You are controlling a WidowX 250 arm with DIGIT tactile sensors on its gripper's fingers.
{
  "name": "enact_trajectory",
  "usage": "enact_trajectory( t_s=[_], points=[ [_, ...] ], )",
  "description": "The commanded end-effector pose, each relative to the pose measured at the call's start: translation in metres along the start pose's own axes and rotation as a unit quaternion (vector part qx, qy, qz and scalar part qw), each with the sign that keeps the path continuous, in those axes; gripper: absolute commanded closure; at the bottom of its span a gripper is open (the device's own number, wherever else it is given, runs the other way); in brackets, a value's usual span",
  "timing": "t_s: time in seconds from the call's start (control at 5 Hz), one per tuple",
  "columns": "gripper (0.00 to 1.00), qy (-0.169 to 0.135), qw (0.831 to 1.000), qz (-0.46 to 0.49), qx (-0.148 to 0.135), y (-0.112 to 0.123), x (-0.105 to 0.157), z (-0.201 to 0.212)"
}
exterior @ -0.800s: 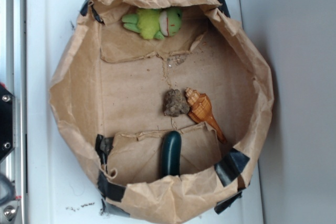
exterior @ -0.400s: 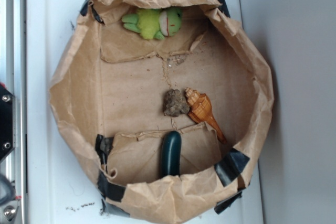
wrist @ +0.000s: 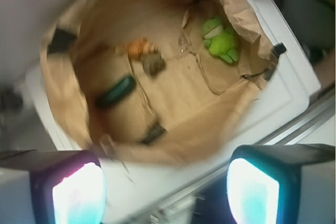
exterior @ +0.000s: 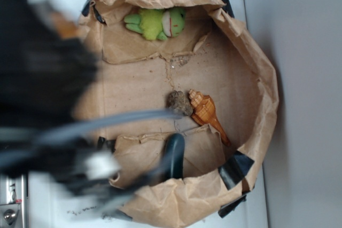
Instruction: Grab the plastic pickle.
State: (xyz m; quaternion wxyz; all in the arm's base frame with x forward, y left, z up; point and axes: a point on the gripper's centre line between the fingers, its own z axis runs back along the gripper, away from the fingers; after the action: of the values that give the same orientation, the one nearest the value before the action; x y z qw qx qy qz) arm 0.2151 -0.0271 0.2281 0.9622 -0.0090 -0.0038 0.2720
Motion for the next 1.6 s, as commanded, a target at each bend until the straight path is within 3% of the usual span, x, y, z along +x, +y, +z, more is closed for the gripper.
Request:
enact_trajectory(
  t_s=[0.0,0.2,0.4,0.6,1.0,1.2,1.4],
  points=[
    [0.00,0.018,0.992,0.121,0.001,-0.011,0.037,0.003],
    [0.00,0.018,0.992,0.121,0.001,-0.011,0.037,0.003],
    [0.00,-0.052,0.994,0.089,-0.041,-0.007,0.061,-0.047],
    [0.00,-0.082,0.991,0.102,-0.032,-0.002,0.065,-0.095],
    [0.00,-0.090,0.988,0.129,-0.001,-0.008,0.044,-0.177],
    [0.00,-0.082,0.986,0.143,-0.011,-0.021,0.037,-0.190],
    [0.00,-0.070,0.979,0.182,-0.060,-0.039,0.038,-0.165]
  ],
)
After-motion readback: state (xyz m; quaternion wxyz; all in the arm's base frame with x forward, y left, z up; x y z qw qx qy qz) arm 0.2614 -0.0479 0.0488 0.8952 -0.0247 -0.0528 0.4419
